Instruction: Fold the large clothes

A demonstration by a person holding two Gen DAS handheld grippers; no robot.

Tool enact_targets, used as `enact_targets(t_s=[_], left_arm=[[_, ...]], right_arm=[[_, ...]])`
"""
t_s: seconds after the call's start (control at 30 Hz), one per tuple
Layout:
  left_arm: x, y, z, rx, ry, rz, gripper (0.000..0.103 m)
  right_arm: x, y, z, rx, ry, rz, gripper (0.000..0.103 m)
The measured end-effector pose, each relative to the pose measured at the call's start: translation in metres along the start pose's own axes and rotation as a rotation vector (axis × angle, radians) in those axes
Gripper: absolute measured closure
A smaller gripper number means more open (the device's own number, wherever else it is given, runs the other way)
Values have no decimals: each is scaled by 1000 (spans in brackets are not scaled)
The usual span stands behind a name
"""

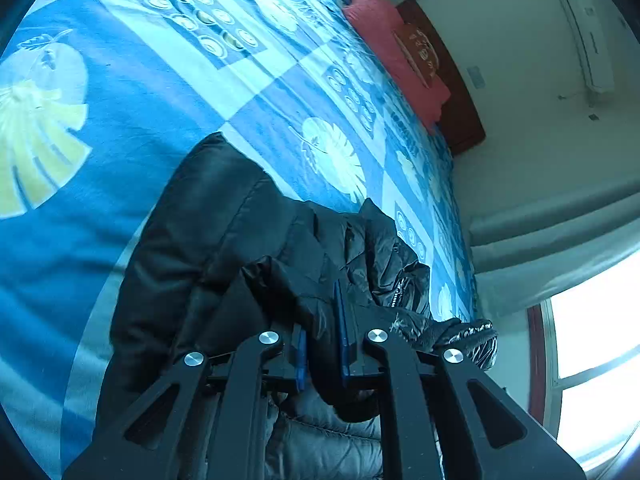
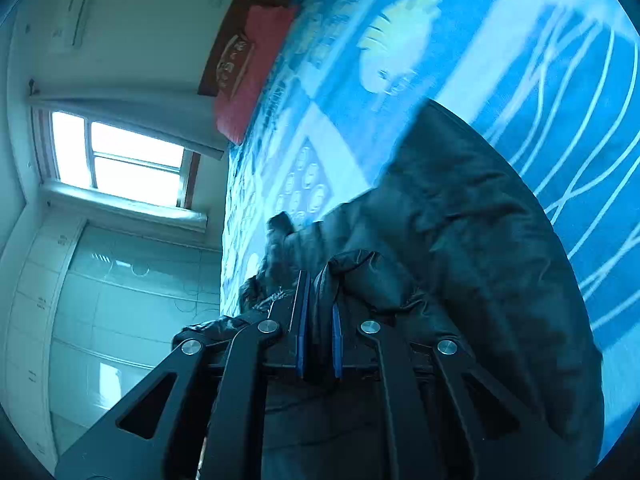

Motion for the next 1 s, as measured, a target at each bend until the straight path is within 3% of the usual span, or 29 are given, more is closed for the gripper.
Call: enact_targets(t_s=[0.07,0.1,0.13,0.2,0.23,0.27,0.4,0.5,0.63,0.8,0.83,0.87,0.9,0.93,1.0], left_arm=[[-5,4,0,0,-28,-13,85],[-8,6,-1,1,-39,-19,80],[-11,10,-2,0,-43,-30,77],[-18,22,-2,-9,-24,-80,52],[-23,26,0,-18,-13,-96,45],[-26,33,0,-29,-6,-108,36],[-43,52,0,-37,-61,-141,28],[-37,52,7,-57,-146,-25,28],[-19,33,18,-21,-219,82,28],[-8,2,25,56,-272,108,28],[-8,-3,24,64,-286,114,28],[-9,-7,24,70,-312,123,33],[-11,-10,24,74,-344,138,50],[-13,-15,22,90,-391,173,57],[-12,-22,21,109,-444,236,77]], right_arm=[[0,2,-1,1,2,27,88],[3,5,-2,0,9,46,82],[5,9,-3,-3,12,58,68],[13,18,-4,-11,24,89,50],[18,24,-6,-14,40,95,45],[23,31,-9,-12,58,99,44],[35,45,-8,-11,149,69,43],[41,46,4,-47,264,-48,43],[36,20,19,-9,412,-213,43],[28,-17,15,88,510,-313,43],[28,-21,14,88,527,-328,49],[27,-22,13,90,538,-336,57],[27,-25,10,101,543,-335,71],[28,-27,9,105,545,-332,82],[33,-26,8,92,567,-336,89]])
Point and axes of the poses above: each gripper's, at about its wrist camera, not at the fingertips, and y roughly against the way its jaws point, x to its left, z to its top, the point moved 9 cm from there along -y, roughly the way its jaws point, and after that the axes turned 4 degrees about -y, right-handed, at the moved point
